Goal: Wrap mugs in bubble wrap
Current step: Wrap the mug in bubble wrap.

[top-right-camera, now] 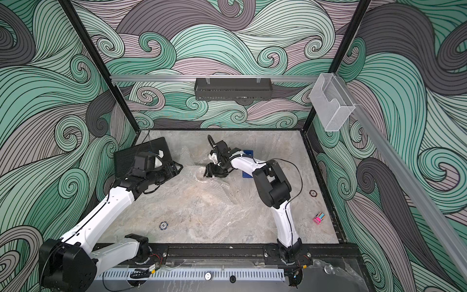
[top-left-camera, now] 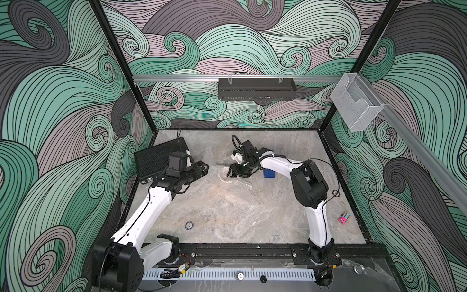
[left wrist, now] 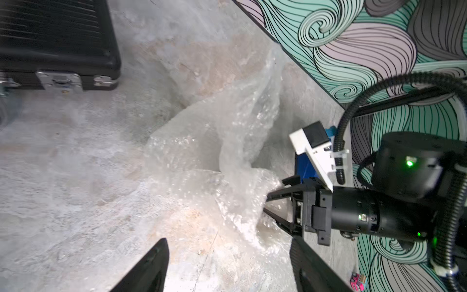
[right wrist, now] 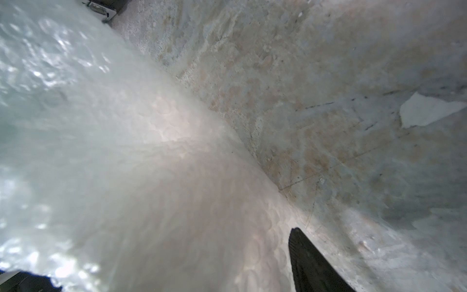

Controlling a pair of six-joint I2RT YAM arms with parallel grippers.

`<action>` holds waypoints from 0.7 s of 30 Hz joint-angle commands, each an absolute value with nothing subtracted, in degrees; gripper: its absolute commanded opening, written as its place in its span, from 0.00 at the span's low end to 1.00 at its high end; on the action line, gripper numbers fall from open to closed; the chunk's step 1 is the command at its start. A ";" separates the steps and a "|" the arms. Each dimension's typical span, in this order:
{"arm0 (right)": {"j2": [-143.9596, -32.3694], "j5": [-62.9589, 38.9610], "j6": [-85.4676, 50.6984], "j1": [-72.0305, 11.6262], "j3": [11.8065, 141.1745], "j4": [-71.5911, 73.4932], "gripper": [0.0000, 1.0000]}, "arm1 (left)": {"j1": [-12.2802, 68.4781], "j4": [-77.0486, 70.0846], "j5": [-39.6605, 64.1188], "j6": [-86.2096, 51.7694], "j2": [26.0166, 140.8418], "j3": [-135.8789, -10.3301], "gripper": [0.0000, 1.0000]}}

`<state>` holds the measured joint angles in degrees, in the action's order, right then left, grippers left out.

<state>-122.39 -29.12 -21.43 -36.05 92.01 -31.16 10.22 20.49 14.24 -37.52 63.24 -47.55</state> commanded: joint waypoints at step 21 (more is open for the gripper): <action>-122.46 -27.25 -19.95 -36.33 94.78 -35.29 0.62 | 4.93 24.46 38.72 -11.75 91.78 -70.69 0.51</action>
